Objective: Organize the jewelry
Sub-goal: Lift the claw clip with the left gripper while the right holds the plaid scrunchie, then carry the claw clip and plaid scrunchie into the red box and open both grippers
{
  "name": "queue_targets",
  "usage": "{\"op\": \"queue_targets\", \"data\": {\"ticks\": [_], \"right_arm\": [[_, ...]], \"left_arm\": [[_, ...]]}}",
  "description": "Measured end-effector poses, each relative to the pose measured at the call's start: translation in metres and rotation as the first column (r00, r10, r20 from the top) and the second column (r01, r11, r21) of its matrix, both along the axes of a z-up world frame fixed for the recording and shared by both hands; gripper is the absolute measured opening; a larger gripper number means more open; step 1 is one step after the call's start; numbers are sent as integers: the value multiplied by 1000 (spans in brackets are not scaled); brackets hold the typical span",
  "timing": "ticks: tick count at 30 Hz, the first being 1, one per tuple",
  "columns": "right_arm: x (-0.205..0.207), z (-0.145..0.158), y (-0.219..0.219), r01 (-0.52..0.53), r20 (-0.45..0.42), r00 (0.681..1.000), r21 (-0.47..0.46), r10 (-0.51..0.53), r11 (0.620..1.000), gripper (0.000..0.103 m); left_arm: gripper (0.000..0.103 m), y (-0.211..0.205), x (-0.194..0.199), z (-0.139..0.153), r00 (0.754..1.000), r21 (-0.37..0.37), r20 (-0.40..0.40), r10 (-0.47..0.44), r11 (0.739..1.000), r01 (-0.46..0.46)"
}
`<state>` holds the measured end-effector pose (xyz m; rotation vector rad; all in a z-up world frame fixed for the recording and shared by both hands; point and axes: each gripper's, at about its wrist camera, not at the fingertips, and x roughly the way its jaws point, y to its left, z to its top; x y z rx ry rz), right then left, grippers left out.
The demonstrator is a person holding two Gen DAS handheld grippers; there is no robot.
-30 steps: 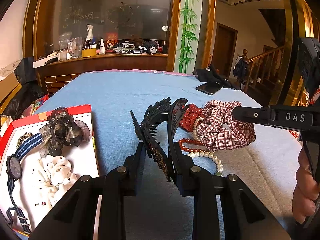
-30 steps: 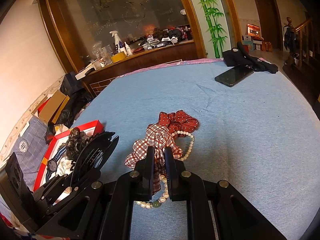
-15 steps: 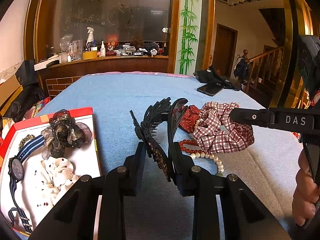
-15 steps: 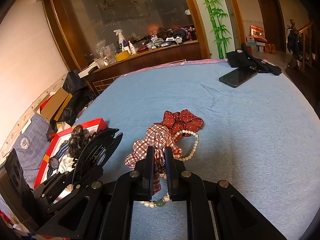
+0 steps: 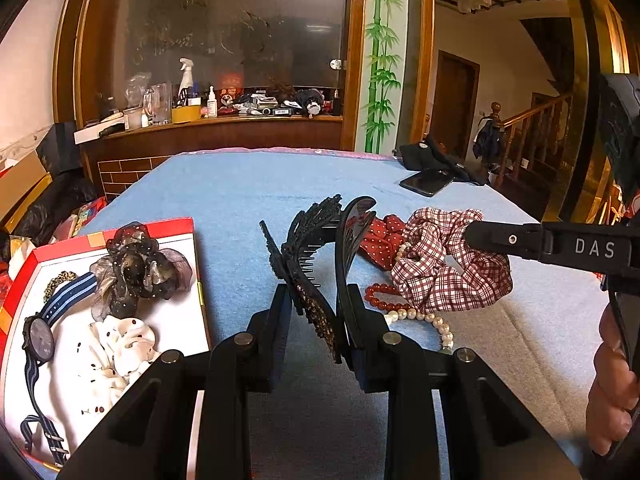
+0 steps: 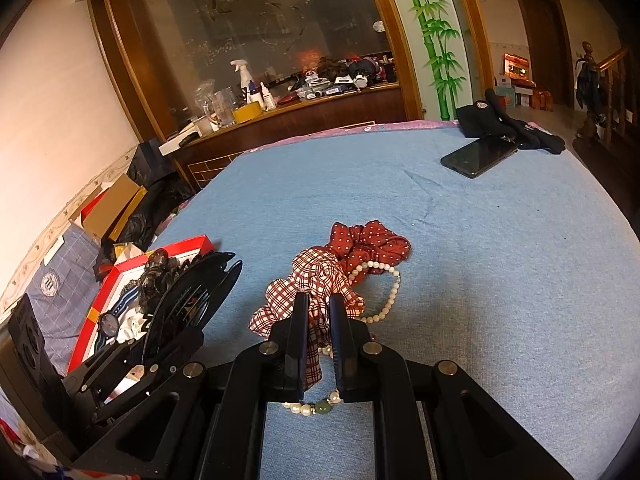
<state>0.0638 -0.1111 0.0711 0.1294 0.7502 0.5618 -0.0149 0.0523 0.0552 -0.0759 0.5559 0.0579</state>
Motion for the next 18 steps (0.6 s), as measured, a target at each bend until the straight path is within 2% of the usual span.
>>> {"op": "queue_targets", "data": {"ticks": [10,18], "right_arm": [[-7,3,6,-9,15,1000,11,9,1000,11],[-40,24,25,-66,44,997,81,62,995,11]], "left_arm": [[25,15,-23,21,998,-38,53,46,998,-44],[26,70,-62,39,985,-60,81,153,987,-148]]}}
